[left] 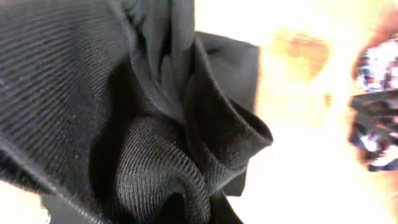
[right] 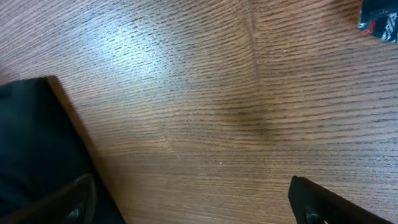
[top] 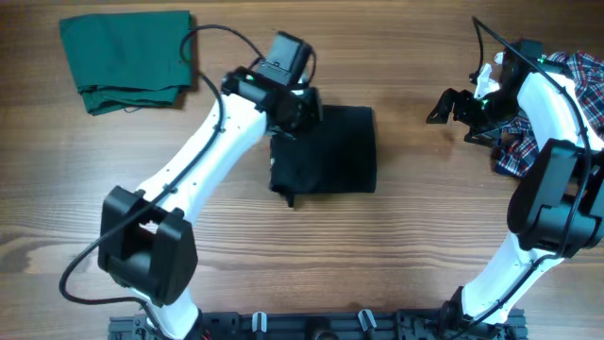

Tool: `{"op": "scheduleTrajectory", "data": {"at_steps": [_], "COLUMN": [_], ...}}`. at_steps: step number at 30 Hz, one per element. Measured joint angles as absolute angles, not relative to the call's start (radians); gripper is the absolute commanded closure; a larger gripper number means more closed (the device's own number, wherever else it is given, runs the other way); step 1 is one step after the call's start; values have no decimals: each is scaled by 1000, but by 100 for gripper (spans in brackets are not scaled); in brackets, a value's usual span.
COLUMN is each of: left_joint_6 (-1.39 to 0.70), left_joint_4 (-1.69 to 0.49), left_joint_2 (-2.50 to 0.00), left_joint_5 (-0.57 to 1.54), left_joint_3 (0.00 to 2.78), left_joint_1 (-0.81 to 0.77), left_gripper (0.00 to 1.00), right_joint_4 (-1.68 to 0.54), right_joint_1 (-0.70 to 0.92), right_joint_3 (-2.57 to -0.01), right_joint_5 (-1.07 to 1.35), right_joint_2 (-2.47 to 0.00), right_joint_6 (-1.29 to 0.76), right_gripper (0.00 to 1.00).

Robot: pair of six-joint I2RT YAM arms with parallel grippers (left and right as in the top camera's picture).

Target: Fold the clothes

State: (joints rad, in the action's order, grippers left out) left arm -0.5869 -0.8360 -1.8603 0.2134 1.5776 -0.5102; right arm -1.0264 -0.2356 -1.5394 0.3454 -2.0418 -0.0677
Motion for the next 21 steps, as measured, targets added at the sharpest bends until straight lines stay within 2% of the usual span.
{"op": "scheduleTrajectory", "data": {"at_steps": [5,7,9,11,12,14,15,17,21], "left_joint_6": [-618,-627,-632,-636,-638,-643,-637,-638,-610], "left_joint_4": [-692,-656,-628,-617,-616,-609,-606,-601,-606], "left_joint_2": [-1860,-1860,-1866,-1888,-1905,-1938,-1947,-1962,-1963], "left_joint_5": [210,201,197,194,194,194,194,195,194], "left_joint_3": [1578,1578,1578,1578,1578,1578,1578,1578,1578], "left_joint_1": [-595,-631,-651,-667,-675,-688,-693,-708,-720], "left_gripper": [89,85,72,67,59,19,9,0,1], "right_joint_4": [-1033,-1035,-1036,-1041,-1044,-1048,-1048,-1050,-1056], "right_joint_1": [-236,-236,-236,-236,-236,-236,-236,-236,-236], "right_joint_3": [-1539,-1539,-1539,-1539,-1539,-1539,-1539,-1539,-1539], "right_joint_5": [345,345,345,345,345,345,345,346,360], "right_joint_2": [-2042,-2042,-2042,-2042,-2042,-2042,-2042,-2042,-2042], "right_joint_6": [-68,-68,-68,-68,-68,-68,-68,-68,-68], "right_gripper": [0,0,0,0,0,0,0,0,0]}}
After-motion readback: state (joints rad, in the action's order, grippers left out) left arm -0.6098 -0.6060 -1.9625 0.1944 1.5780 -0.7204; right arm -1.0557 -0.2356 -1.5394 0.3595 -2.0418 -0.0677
